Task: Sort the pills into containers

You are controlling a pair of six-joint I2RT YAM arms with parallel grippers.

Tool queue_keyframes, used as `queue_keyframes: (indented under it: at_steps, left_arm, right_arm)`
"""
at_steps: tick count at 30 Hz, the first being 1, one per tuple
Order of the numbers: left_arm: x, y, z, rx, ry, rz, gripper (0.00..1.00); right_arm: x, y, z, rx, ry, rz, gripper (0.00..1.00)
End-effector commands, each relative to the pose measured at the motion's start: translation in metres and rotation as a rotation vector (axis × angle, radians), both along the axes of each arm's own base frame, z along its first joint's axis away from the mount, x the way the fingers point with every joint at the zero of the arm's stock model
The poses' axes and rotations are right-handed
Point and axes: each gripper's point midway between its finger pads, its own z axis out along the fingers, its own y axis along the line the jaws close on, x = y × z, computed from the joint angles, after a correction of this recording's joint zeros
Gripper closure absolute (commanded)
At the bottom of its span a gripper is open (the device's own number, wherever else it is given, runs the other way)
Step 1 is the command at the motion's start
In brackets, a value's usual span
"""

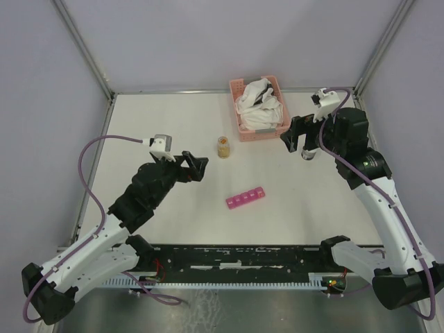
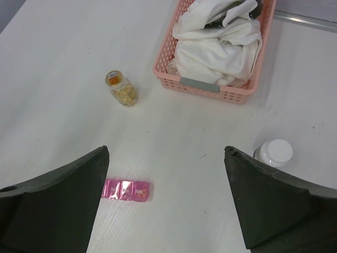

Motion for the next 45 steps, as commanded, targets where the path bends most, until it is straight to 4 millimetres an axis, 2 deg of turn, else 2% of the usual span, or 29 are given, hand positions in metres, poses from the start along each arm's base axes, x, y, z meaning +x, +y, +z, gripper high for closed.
queue_keyframes:
  at_steps: [1,17,20,24,27,29,33,36,40,45]
  left_arm:
    - [-0.002,-0.006,0.018,-0.022,-0.061,-0.045,0.01]
    - [-0.005,-0.019,0.014,-0.053,-0.053,-0.101,0.01]
    - [-0.007,-0.024,0.014,-0.074,-0.055,-0.128,0.01]
    - [-0.021,-0.052,0.015,-0.138,-0.078,-0.290,0.01]
    - [-0.035,-0.072,0.017,-0.187,-0.101,-0.430,0.01]
    - [-0.042,-0.081,0.018,-0.215,-0.122,-0.496,0.01]
    - [-0.039,-0.088,0.007,-0.219,-0.115,-0.517,0.01]
    - [-0.035,-0.089,-0.002,-0.211,-0.103,-0.501,0.01]
    - [-0.033,-0.088,-0.014,-0.203,-0.115,-0.491,0.01]
    - [-0.033,-0.085,-0.015,-0.216,-0.183,-0.487,0.01]
  right_arm:
    - [0.003,0.000,0.018,0.023,-0.050,-0.014,0.00]
    - [0.000,0.008,0.013,0.037,-0.045,0.034,0.00]
    - [-0.010,0.021,0.008,-0.015,-0.067,0.179,0.00]
    - [-0.060,0.057,-0.027,-0.116,-0.080,0.668,0.00]
    - [-0.091,0.063,-0.047,-0.147,-0.075,0.881,0.00]
    - [-0.102,0.063,-0.056,-0.182,-0.110,0.970,0.00]
    - [-0.102,0.058,-0.068,-0.281,-0.203,1.022,0.00]
    - [-0.100,0.056,-0.078,-0.327,-0.211,1.064,0.00]
    - [-0.101,0.052,-0.106,-0.406,-0.216,1.163,0.00]
    - [-0.087,0.048,-0.132,-0.481,-0.171,1.215,0.00]
